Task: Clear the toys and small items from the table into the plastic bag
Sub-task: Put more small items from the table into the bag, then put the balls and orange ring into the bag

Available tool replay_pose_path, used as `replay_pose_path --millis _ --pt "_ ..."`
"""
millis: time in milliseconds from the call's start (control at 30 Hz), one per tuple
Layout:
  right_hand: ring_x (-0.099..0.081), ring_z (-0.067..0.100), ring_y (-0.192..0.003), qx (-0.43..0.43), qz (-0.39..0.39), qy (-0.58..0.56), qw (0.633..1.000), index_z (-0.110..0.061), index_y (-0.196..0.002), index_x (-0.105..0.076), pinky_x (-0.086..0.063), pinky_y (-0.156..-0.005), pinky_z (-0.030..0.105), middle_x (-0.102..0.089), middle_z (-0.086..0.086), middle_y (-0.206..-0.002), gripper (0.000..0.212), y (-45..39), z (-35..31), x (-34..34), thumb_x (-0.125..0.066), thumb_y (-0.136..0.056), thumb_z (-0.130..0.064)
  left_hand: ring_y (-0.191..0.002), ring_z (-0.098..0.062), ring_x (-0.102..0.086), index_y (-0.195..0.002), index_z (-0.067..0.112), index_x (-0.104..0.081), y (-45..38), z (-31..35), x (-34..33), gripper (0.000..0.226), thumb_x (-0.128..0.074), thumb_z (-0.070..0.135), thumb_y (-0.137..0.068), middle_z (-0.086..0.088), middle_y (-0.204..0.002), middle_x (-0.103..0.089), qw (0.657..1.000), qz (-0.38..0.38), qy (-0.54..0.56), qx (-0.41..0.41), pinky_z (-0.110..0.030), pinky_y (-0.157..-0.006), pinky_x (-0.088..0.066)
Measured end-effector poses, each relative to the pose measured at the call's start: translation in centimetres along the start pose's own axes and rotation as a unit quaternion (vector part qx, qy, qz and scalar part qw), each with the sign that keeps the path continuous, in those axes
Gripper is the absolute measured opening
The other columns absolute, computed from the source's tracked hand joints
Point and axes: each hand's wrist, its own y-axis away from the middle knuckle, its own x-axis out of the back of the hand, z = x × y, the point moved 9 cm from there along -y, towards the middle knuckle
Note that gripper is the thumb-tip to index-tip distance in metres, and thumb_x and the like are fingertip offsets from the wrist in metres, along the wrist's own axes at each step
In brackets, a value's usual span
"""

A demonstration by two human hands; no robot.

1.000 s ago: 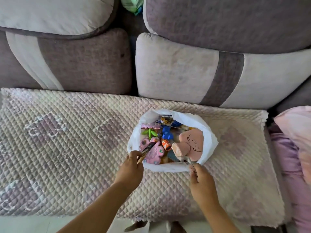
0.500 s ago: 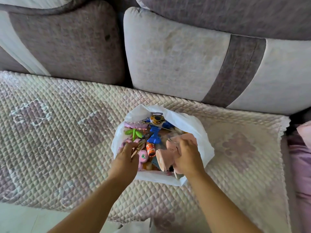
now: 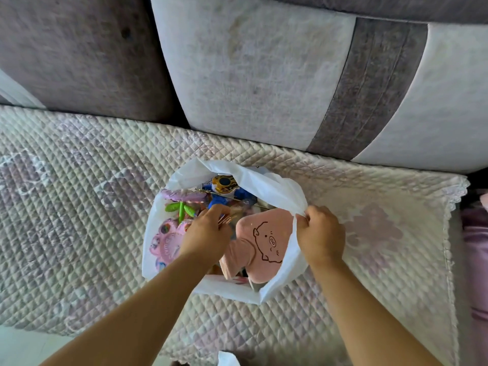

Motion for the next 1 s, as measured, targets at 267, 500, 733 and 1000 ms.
replay_pose_path --millis 267,500,733,1000 --pt "-0.055 0.029 -0.077 0.006 0.029 -0.043 0.999 -0.004 -0.084 -0.059 -0.04 -0.067 0.033 -0.061 0.011 -0.087 0.02 0.4 0.2 0.4 -0.055 -0.09 -0.022 -0.113 -0.022 -0.054 -0.122 0.034 -0.059 -1.7 1.3 -1.9 0.037 -0.049 0.018 -0.09 0.003 -0.127 -0.059 0.999 -0.017 -0.022 -0.02 -0.038 -0.094 -0.047" --pt "-0.055 0.027 -0.078 0.012 0.018 -0.061 0.998 -0.006 -0.083 -0.059 -0.038 -0.064 0.03 -0.061 0.009 -0.088 0.018 1.2 -0.3 0.4 -0.059 -0.088 -0.023 -0.099 -0.015 -0.053 -0.119 0.024 -0.061 0.5 -0.1 -0.3 0.033 -0.053 0.015 -0.088 0.002 -0.129 -0.053 0.998 0.019 0.051 -0.003 -0.026 -0.082 -0.041" --pt "-0.056 0.031 -0.093 0.032 0.035 -0.045 0.998 -0.008 -0.101 -0.063 -0.042 -0.078 0.037 -0.063 0.011 -0.101 0.021 5.0 -3.4 3.0 -0.063 -0.082 -0.017 -0.073 -0.013 -0.06 -0.105 0.03 -0.065 7.7 -4.3 3.8 0.022 -0.052 0.022 -0.09 0.006 -0.088 -0.067 0.996 0.035 0.069 0.043 -0.022 -0.062 -0.047" --pt "-0.059 0.021 -0.087 0.214 -0.084 -0.112 0.967 -0.011 -0.094 -0.064 -0.045 -0.074 0.031 -0.066 0.003 -0.091 0.015 16.7 -15.3 2.1 -0.064 -0.084 -0.022 -0.071 -0.007 -0.055 -0.111 0.026 -0.063 18.0 -12.5 10.2 0.022 -0.053 0.027 -0.091 0.012 -0.081 -0.058 0.991 0.062 0.083 0.082 -0.021 -0.068 -0.041"
